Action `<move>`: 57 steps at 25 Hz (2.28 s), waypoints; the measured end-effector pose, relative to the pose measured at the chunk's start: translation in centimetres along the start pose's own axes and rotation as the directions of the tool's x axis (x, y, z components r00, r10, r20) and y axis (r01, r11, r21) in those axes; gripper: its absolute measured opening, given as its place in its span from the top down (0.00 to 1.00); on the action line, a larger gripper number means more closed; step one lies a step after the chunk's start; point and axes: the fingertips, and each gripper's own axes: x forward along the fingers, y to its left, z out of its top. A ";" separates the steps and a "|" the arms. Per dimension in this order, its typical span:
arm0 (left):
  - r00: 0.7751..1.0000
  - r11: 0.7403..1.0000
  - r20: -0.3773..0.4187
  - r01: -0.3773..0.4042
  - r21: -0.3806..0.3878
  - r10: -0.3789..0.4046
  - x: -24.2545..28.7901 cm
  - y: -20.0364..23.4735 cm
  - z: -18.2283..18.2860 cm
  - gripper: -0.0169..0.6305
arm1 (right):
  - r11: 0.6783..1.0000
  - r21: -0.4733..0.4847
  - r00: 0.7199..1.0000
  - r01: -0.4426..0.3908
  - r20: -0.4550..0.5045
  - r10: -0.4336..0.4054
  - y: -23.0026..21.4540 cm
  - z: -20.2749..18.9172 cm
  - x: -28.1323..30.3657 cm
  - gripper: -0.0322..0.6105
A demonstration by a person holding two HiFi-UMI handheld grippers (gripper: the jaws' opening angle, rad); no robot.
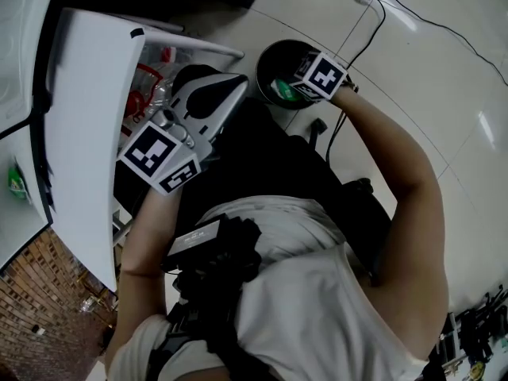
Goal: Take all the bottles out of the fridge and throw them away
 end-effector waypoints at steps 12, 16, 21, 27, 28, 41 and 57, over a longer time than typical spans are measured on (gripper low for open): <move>0.987 0.998 0.162 -0.029 0.054 0.019 -4.8 -1.9 4.9 0.95 | 0.983 -0.182 0.772 -0.011 0.623 0.124 7.7 17.7 -16.8 0.95; 0.970 0.995 0.236 -0.074 0.060 0.058 -5.5 -1.1 5.8 0.95 | 0.948 -0.319 0.705 0.006 0.674 0.223 9.0 22.4 -20.0 0.95; 0.938 0.981 0.295 -0.195 0.014 0.182 -9.7 -0.2 7.4 0.95 | 0.865 -0.500 0.684 0.041 0.645 0.340 13.9 27.7 -22.3 0.95; 0.881 0.948 0.366 -0.317 -0.016 0.300 -14.7 -0.6 9.1 0.95 | 0.786 -0.617 0.672 -0.039 0.566 0.477 19.2 31.5 -22.6 0.95; 0.868 0.941 0.378 -0.338 -0.026 0.323 -15.4 -0.7 9.2 0.95 | 0.771 -0.635 0.673 -0.050 0.549 0.496 19.8 31.9 -22.5 0.95; 0.681 0.780 0.427 -0.618 -0.103 0.596 -29.3 0.9 7.5 0.95 | 0.628 -0.748 0.608 -0.217 0.399 0.686 29.6 39.1 -16.6 0.95; 0.493 0.596 0.400 -0.781 -0.187 0.773 -43.6 2.9 1.8 0.95 | 0.564 -0.749 0.605 -0.348 0.280 0.745 39.9 44.0 -7.1 0.95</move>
